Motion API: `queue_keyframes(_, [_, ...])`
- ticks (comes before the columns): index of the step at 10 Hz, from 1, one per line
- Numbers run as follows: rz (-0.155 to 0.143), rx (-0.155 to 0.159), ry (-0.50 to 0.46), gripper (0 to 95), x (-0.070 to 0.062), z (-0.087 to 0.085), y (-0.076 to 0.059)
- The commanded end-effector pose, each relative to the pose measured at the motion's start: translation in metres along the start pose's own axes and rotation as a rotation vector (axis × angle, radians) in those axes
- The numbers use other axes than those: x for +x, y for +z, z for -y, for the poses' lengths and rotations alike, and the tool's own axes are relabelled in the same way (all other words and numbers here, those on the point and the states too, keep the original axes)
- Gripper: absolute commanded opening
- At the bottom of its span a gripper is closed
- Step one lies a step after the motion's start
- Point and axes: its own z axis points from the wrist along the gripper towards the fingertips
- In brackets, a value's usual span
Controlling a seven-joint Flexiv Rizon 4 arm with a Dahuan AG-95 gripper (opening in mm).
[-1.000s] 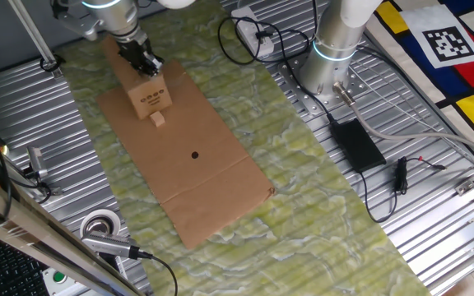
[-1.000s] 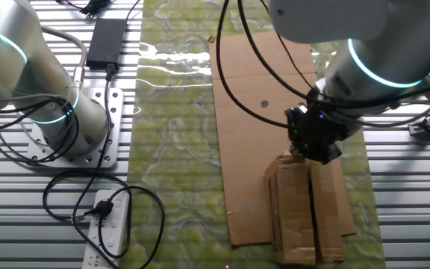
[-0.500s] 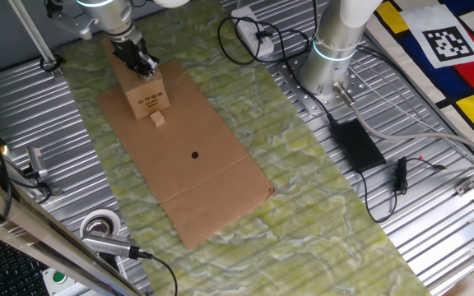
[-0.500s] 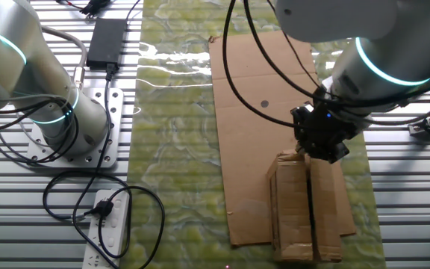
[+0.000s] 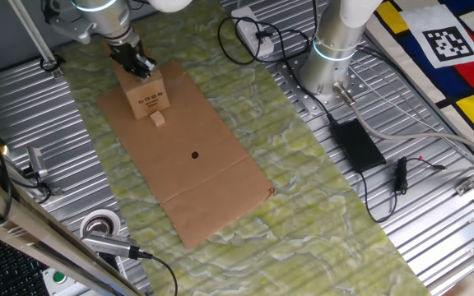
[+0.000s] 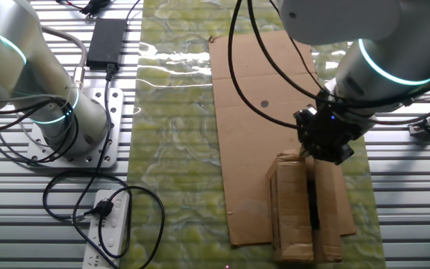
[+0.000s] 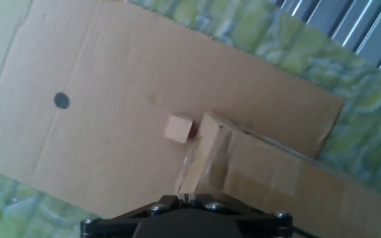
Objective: Open a box
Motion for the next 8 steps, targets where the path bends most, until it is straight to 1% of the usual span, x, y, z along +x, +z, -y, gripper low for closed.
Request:
queue_keyframes(1, [-0.019,0.021,-0.084,0.0,-0.001,0.011,-0.003])
queue_keyframes(3, [-0.032,0.048,-0.151,0.0,-0.001,0.020,-0.008])
queue_keyframes(4, [-0.033,0.054,-0.172,0.0,0.000,0.024,-0.010])
queue_keyframes(5, [-0.035,0.056,-0.195,0.0,0.000,0.033,-0.014])
queue_keyframes(6, [-0.036,0.057,-0.200,0.0,0.000,0.037,-0.015])
queue_keyframes(8, [-0.039,0.064,-0.215,0.0,-0.002,0.049,-0.017])
